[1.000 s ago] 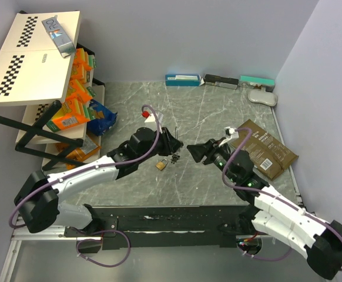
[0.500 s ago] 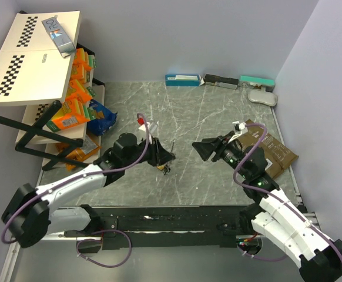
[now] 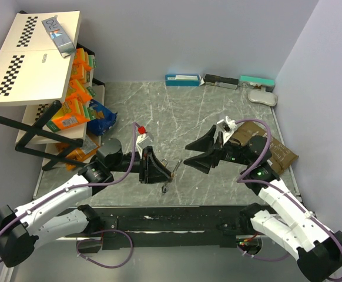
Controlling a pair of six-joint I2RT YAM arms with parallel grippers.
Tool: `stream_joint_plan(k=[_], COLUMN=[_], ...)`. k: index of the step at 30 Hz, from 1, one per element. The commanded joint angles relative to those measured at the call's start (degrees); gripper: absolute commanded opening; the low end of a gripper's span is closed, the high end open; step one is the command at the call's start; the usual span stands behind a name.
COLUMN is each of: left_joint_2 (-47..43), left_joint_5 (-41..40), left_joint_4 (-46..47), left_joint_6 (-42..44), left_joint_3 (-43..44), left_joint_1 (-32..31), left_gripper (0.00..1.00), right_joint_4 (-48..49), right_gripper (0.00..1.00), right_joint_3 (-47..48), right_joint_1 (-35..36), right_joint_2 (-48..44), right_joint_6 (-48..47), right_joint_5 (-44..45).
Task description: Unlock with the key
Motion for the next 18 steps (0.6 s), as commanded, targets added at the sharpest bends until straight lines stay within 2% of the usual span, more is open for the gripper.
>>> stream_joint_plan(k=[1, 7, 18], left_joint_2=[-2.0, -2.4, -2.8], left_joint_5=[6.2, 6.9, 8.4], left_joint_4=[-0.4, 0.5, 3.0], left_joint_6=[1.6, 1.0, -0.6], left_joint_3=[2.2, 2.0, 1.5], left_joint_1=[0.2, 0.2, 0.2], left_gripper=[0.01, 0.01, 0.01], right_joint_4=[4.7, -1.8, -2.4], right_gripper=[0.78, 0.78, 0.75], right_joint_3=[2.9, 4.5, 4.6], right_joint_1=[1.2, 5.5, 7.0], right_joint_2=[0.9, 2.5, 5.0], right_joint_6=[0.0, -5.4, -6.5], right_joint_5=[-7.4, -5.9, -6.1])
